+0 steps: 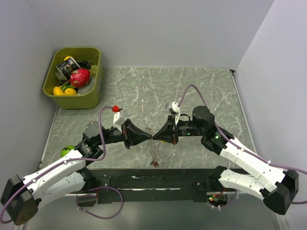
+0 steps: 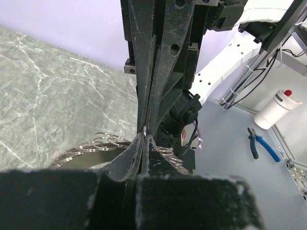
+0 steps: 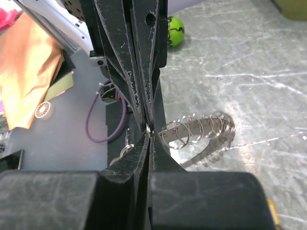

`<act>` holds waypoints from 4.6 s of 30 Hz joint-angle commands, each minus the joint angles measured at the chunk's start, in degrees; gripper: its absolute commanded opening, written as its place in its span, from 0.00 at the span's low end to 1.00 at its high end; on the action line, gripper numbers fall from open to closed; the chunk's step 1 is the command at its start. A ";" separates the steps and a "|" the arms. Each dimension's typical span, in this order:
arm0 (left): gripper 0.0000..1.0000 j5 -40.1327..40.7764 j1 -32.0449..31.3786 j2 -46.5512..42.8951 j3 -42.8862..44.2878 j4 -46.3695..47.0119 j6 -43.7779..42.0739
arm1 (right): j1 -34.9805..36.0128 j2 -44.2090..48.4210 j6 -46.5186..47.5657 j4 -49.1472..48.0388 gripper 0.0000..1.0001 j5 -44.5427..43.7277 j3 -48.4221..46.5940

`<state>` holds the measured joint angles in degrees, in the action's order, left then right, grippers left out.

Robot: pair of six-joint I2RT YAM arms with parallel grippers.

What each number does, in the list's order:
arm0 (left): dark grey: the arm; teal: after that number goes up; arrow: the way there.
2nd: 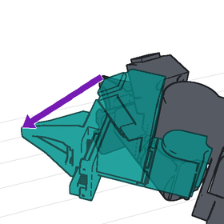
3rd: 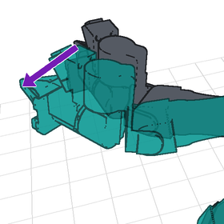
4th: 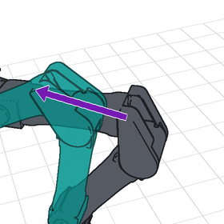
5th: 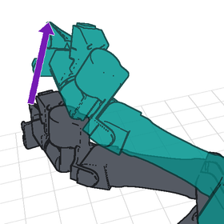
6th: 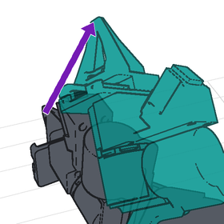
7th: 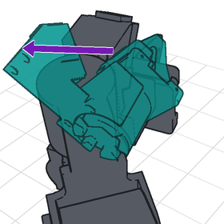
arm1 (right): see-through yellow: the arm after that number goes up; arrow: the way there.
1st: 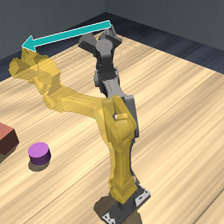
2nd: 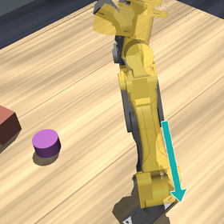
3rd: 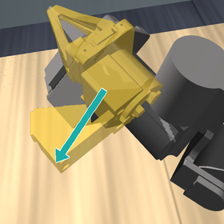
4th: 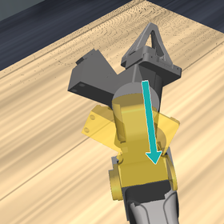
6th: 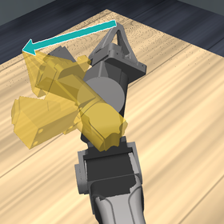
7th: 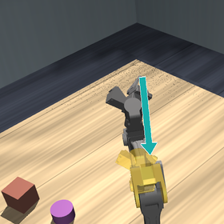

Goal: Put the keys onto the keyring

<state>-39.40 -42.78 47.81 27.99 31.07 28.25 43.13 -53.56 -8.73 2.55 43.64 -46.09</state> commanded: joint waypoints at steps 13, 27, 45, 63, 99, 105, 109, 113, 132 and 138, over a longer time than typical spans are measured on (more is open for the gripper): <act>0.25 0.90 -0.19 -1.14 8.74 -17.70 -8.65 | 0.02 -1.89 11.79 12.55 0.00 0.39 -9.54; 0.65 -2.52 -0.19 5.79 25.70 -47.23 -21.12 | 0.02 -10.95 26.92 32.25 0.00 8.30 -22.03; 0.57 -6.13 -0.46 13.27 31.69 -52.52 -24.30 | 0.02 -7.70 26.93 28.74 0.00 10.59 -19.39; 0.60 -8.86 -0.55 9.14 30.02 -49.61 -24.47 | 0.02 -7.44 25.87 28.04 0.00 10.15 -19.31; 0.01 -3.06 -3.09 11.08 26.08 -39.18 -19.03 | 0.11 -4.37 20.52 21.03 0.10 7.09 -16.85; 0.01 3.44 -3.09 3.79 16.32 -24.07 -13.23 | 0.11 3.54 12.08 9.86 0.58 -1.17 -9.92; 0.01 7.05 -3.09 -1.30 9.13 -16.42 -10.51 | 0.02 8.46 8.92 5.20 0.74 -3.46 -6.13; 0.01 8.11 -3.09 -5.18 3.23 -7.71 -9.18 | 0.02 14.08 6.54 1.33 0.86 -7.85 -2.35; 0.01 -2.00 -3.09 -13.44 -4.70 1.99 -16.91 | -1.56 5.76 0.39 5.97 1.00 -32.11 -4.27; 0.01 2.91 -3.09 -18.62 -2.68 -4.61 -19.54 | -4.55 -2.42 -4.97 14.06 0.98 -42.04 -7.61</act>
<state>-39.20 -45.74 33.45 20.95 27.22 12.08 40.27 -52.86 -9.15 11.38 11.68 -49.36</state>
